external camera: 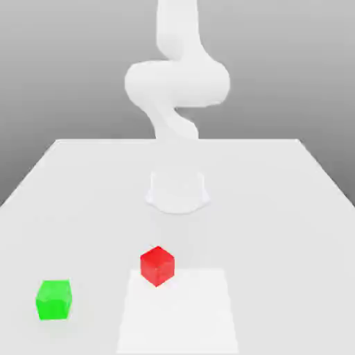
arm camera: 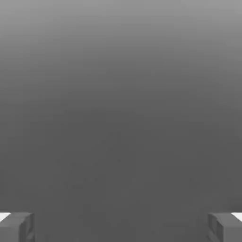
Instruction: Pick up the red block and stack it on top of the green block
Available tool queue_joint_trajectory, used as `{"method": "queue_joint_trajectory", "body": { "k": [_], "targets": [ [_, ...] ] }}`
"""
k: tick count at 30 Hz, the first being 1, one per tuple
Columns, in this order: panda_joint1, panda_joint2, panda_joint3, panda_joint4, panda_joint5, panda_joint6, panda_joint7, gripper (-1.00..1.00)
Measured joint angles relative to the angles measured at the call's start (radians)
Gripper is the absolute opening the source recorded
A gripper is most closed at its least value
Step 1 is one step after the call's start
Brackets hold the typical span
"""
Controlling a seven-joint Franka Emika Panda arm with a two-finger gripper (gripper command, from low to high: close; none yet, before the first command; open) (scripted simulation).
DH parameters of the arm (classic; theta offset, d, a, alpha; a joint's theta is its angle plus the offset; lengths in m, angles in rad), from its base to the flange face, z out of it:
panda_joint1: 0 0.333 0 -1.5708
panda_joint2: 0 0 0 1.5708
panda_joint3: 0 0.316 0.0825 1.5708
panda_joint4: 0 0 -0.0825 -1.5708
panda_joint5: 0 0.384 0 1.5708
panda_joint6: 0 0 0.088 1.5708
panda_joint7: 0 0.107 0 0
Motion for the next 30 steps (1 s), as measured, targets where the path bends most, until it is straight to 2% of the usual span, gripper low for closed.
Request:
{"method": "queue_joint_trajectory", "body": {
  "k": [9,16,20,24,25,30],
  "targets": [
    [-0.091,0.252,0.035,-0.292,0.054,0.21,0.237,0.0],
    [-0.172,0.499,0.096,-0.539,0.047,0.411,0.494,0.0],
    [-0.197,0.739,0.098,-0.575,-0.007,0.599,0.602,0.0],
    [-0.154,0.891,0.036,-0.561,-0.065,0.729,0.652,0.0],
    [-0.142,0.909,0.026,-0.559,-0.061,0.745,0.65,-1.0],
    [-0.143,0.909,0.027,-0.559,-0.064,0.747,0.653,-1.0]
  ]
}}
